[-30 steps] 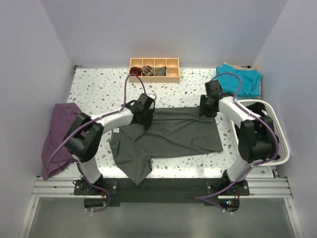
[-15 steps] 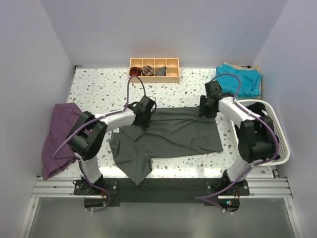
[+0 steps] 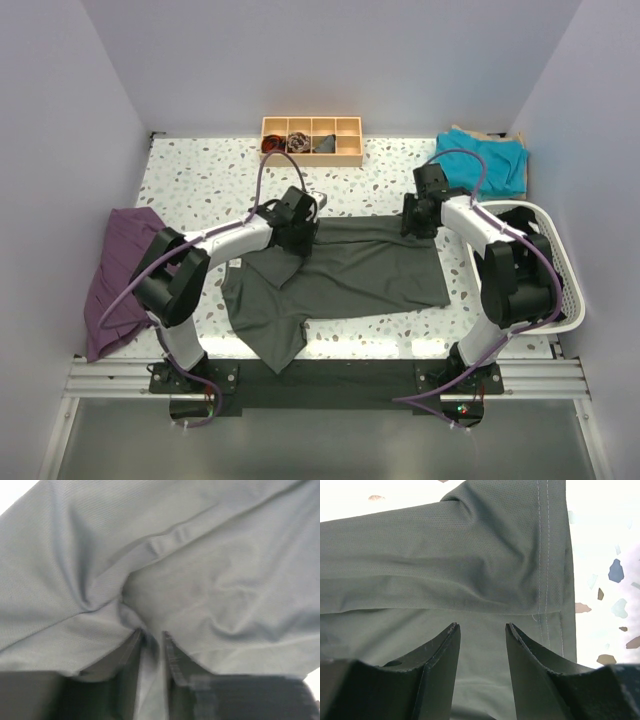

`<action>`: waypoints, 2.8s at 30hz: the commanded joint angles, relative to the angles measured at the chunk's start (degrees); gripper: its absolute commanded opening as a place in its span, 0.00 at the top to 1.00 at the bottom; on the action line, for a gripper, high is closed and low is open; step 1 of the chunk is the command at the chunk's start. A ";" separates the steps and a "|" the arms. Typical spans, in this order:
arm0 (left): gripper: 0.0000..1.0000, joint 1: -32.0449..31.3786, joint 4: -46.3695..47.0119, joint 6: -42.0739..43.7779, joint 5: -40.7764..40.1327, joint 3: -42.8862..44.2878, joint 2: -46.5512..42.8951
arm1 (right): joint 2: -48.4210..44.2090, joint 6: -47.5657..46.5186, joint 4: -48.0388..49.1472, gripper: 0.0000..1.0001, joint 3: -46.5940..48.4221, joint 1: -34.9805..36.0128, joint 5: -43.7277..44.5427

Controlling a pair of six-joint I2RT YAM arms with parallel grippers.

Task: Fold and stack the t-shirts
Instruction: Fold the flattened tshirt in 1/3 of the way, then grap the side of the flattened tshirt closest away from the robot with both arms

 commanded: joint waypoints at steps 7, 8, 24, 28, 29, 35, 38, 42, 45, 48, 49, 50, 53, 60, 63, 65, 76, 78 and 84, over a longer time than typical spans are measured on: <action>0.00 -0.36 -8.42 0.43 -8.99 3.48 -2.74 | 0.28 -0.04 0.54 0.54 -0.82 0.32 -0.47; 0.00 -0.27 -8.24 -0.36 -10.75 3.48 -3.09 | 0.02 -0.12 0.63 0.54 -0.91 0.23 -0.21; 0.00 11.77 0.11 -1.51 -14.37 -2.85 0.59 | 9.85 0.39 3.71 0.54 5.06 0.05 3.65; 0.00 13.17 -0.16 -0.55 -16.22 -1.88 3.14 | 15.65 1.54 2.48 0.54 8.66 -0.12 8.22; 0.00 13.53 -0.07 -0.28 -16.48 -1.53 4.27 | 17.66 1.89 2.04 0.54 9.37 -0.38 10.32; 0.00 16.87 -0.07 3.93 -19.73 2.68 8.76 | 23.21 2.34 -1.03 0.54 15.78 -2.40 13.67; 0.00 18.45 -0.07 6.13 -21.57 6.55 11.30 | 24.45 2.42 -1.65 0.53 17.20 -3.46 15.35; 0.00 19.59 -0.68 8.06 -22.11 13.57 14.91 | 23.40 2.69 -1.30 0.53 15.27 -3.99 14.12; 0.00 19.51 -0.25 9.38 -20.36 16.56 16.33 | 21.91 1.12 2.11 0.53 12.47 -3.90 10.79; 0.00 19.33 0.28 9.56 -17.54 17.37 14.66 | 18.05 0.05 5.46 0.53 10.61 -3.82 6.39; 0.00 19.16 0.63 9.91 -16.75 17.02 13.70 | 14.99 0.14 6.34 0.53 10.08 -3.81 5.08; 0.00 19.07 1.33 10.00 -15.44 16.58 11.17 | 13.48 0.14 7.39 0.53 9.56 -3.90 2.98; 0.00 18.98 2.56 9.65 -13.23 14.39 4.15 | 5.77 0.40 9.06 0.52 7.45 -3.81 1.90; 0.00 18.89 5.82 4.12 -3.68 -0.96 -13.63 | -6.90 2.85 3.45 0.48 -0.71 -3.82 4.81; 0.00 17.75 9.59 -1.06 0.03 -12.46 -21.18 | -12.17 6.10 2.65 0.46 -7.90 -3.82 2.97; 0.00 15.21 12.13 -5.19 -0.13 -18.11 -26.79 | -15.17 7.95 2.65 0.46 -12.05 -3.90 1.64; 0.03 4.92 10.49 -19.35 -5.84 -40.90 -48.44 | -36.09 13.58 0.98 0.44 -32.19 -3.81 1.73; 0.04 4.92 8.99 -19.53 -6.37 -41.78 -50.90 | -37.42 15.25 -1.12 0.44 -31.76 -3.90 2.86; 0.13 4.57 6.96 -19.88 -5.32 -43.45 -51.97 | -37.51 18.59 -4.82 0.43 -31.05 -3.81 6.20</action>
